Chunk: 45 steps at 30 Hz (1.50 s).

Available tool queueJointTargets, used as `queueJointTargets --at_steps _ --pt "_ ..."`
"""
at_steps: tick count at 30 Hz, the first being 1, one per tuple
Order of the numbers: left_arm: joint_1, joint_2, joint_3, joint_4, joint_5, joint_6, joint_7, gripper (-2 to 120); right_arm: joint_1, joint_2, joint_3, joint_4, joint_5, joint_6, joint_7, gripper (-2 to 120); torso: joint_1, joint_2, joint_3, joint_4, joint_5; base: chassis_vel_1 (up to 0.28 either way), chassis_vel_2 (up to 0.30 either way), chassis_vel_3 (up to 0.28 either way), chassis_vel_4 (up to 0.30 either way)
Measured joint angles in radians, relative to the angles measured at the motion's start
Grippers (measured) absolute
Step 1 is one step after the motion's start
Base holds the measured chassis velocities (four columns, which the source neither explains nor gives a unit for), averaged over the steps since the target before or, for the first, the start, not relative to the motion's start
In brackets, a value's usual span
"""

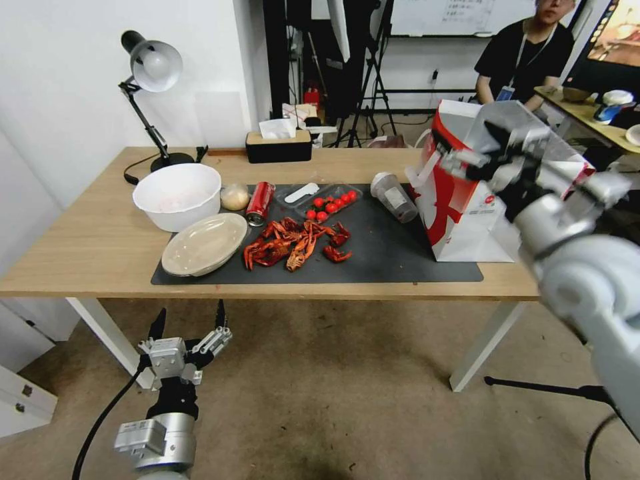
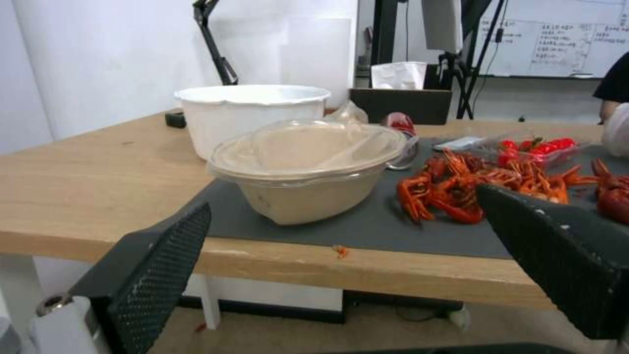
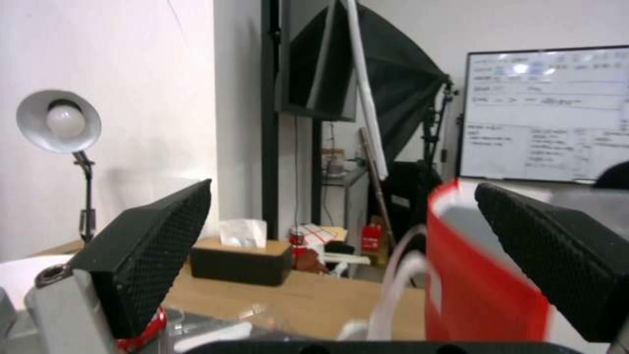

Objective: Pick up the trash from the table and place it into the takeout bag.

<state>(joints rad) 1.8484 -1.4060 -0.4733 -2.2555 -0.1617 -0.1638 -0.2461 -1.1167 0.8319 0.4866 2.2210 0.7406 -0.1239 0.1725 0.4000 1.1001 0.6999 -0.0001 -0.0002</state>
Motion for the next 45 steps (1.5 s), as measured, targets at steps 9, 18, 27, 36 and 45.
queueJointTargets --at_steps 9,18,27,36,45 --pt "-0.006 0.006 -0.002 0.006 -0.012 -0.001 0.015 100 -0.316 0.161 0.004 0.003 -0.233 0.212 0.028 100 0.000 0.000 0.000 0.0001 0.0002 0.000 0.000 0.000 0.000" --pt "-0.012 0.010 0.000 0.020 -0.018 -0.003 0.023 100 -0.484 0.285 0.002 -0.041 -0.371 0.307 0.036 100 0.000 0.000 0.000 0.0001 0.0000 0.000 0.000 0.000 0.000" --pt "-0.021 0.018 -0.002 0.029 -0.030 -0.001 0.029 100 -0.565 0.354 -0.024 -0.101 -0.449 0.371 0.035 100 0.000 0.000 0.000 0.0001 0.0001 0.000 0.000 0.000 0.000" --pt "-0.028 0.020 0.006 0.043 -0.036 -0.002 0.030 100 -0.579 0.371 -0.021 -0.124 -0.448 0.364 0.048 100 0.000 0.000 0.000 0.0001 0.0002 0.000 0.000 0.000 0.000" --pt "-0.031 0.028 0.014 0.040 -0.045 0.002 0.032 100 -0.570 0.369 -0.023 -0.126 -0.446 0.347 0.050 100 0.000 0.000 0.000 0.0000 0.0002 0.000 0.000 0.000 0.000"
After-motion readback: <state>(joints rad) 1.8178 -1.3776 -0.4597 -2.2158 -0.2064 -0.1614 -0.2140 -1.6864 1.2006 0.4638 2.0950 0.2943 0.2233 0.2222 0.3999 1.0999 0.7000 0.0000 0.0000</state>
